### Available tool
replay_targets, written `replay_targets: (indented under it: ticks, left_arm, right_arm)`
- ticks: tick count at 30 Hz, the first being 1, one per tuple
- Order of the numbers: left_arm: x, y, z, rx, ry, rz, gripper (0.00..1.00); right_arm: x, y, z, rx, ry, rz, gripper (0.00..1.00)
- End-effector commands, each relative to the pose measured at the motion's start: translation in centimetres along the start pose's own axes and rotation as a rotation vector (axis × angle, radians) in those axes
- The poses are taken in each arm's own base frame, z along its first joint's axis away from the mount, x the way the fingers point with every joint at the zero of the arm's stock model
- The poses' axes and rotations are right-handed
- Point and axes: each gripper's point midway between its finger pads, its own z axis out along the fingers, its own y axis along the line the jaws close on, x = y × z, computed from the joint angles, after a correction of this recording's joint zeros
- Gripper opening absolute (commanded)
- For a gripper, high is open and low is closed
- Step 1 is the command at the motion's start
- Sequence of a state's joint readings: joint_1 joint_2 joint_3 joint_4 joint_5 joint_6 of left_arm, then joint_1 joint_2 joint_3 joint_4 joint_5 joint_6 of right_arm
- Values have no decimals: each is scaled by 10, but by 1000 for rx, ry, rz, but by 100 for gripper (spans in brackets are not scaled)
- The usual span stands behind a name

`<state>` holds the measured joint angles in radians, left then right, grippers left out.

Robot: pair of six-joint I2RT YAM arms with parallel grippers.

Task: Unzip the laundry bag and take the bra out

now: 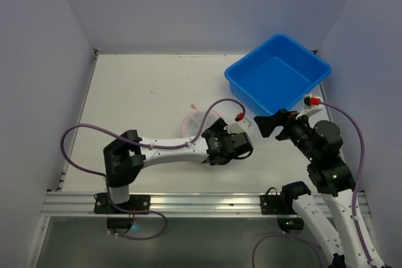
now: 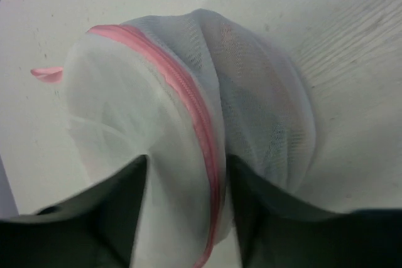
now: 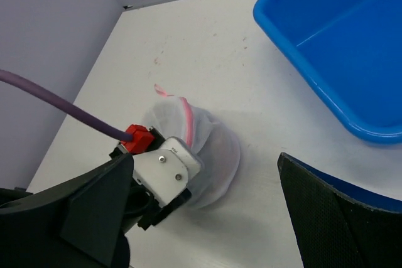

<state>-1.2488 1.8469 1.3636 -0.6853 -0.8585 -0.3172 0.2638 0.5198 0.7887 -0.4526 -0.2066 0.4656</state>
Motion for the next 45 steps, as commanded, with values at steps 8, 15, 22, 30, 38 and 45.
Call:
replay_targets:
  ticks: [8,15,22,30,38,45]
  left_arm:
    - [-66,39,-101,312,-241,-548,100]
    - [-14,81,-86,358,-120,-934,100]
    - [49,65,-24,438,44,-1197,99]
    - [60,34,-3,512,96,-1249,96]
    - [85,37,30,401,150,-1178,92]
    - [83,62,53,325,108,-1136,91]
  right_arm:
    - [-1,-13,-7,66,-25,-31,99]
    - [8,-2,34,29,113,-5,99]
    - [19,30,108,29,264,-81,99]
    - [66,26,186,73,401,-87,89]
    - [159,-3,183,97,559,-83,67]
    - [212,-23,120,135,677,13,50]
